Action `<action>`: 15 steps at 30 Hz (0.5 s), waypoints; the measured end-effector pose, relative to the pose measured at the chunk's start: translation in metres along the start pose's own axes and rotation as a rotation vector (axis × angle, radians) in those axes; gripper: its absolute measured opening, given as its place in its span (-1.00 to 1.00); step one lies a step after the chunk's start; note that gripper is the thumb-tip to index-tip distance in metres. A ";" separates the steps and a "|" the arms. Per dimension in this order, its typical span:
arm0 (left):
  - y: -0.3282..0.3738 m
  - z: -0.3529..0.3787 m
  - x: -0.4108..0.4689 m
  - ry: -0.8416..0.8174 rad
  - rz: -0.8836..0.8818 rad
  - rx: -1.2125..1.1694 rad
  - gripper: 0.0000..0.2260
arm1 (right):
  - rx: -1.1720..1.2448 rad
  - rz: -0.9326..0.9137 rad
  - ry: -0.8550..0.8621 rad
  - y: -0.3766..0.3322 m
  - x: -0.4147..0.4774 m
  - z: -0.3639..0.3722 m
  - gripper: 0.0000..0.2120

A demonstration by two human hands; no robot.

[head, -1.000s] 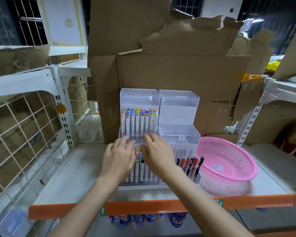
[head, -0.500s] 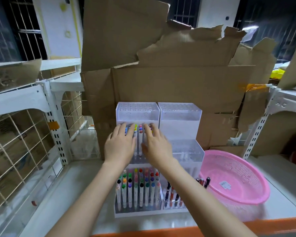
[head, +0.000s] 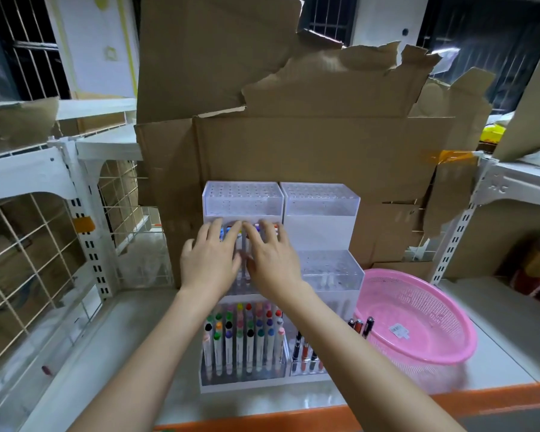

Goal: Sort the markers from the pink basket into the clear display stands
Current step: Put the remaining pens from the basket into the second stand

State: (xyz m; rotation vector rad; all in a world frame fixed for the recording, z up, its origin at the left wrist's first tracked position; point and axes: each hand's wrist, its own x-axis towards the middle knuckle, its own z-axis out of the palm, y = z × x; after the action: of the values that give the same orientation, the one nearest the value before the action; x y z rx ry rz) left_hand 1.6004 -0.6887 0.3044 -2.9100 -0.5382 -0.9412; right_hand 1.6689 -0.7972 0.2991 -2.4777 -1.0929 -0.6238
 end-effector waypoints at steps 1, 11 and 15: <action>-0.001 0.001 -0.001 -0.008 0.000 0.002 -0.50 | 0.014 0.002 0.000 0.001 -0.001 -0.001 -0.45; -0.008 0.000 -0.017 -0.050 -0.123 -0.239 -0.35 | 0.343 0.191 -0.034 0.006 -0.015 -0.012 -0.35; -0.009 0.002 -0.019 -0.108 -0.118 -0.246 -0.40 | 0.295 0.223 -0.094 0.001 -0.016 -0.009 -0.35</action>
State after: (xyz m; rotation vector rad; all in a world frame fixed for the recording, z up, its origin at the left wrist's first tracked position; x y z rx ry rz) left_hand 1.5840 -0.6863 0.2908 -3.1958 -0.6494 -0.9282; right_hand 1.6583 -0.8118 0.2980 -2.3422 -0.8535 -0.2619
